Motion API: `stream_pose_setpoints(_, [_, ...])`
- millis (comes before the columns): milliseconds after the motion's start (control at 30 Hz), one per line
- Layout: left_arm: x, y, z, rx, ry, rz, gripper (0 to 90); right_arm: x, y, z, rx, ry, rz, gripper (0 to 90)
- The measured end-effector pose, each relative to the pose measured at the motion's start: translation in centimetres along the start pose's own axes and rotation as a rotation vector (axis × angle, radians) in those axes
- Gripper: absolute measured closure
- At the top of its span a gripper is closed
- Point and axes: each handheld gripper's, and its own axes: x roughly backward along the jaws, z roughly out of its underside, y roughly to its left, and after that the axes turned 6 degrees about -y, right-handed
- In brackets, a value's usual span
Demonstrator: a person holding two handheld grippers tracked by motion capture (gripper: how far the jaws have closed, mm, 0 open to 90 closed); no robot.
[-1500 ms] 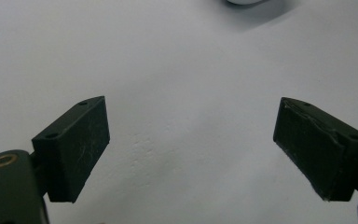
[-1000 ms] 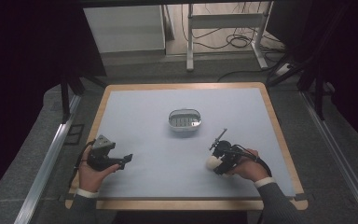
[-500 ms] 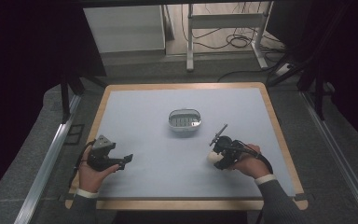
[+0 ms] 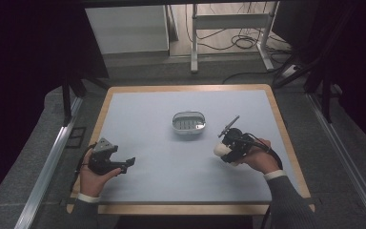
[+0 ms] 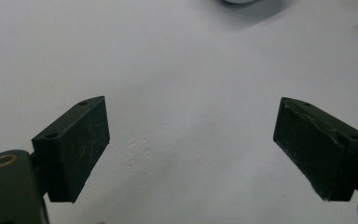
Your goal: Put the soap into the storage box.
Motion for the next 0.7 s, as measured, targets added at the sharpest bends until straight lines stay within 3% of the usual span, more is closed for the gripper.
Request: stream_pose_setpoints(700, [-0.3,-0.1,0.1,-0.007,0.014,-0.001,11.1,0.2,-1.7,-1.8,0.005,-0.045,0.015,49.7])
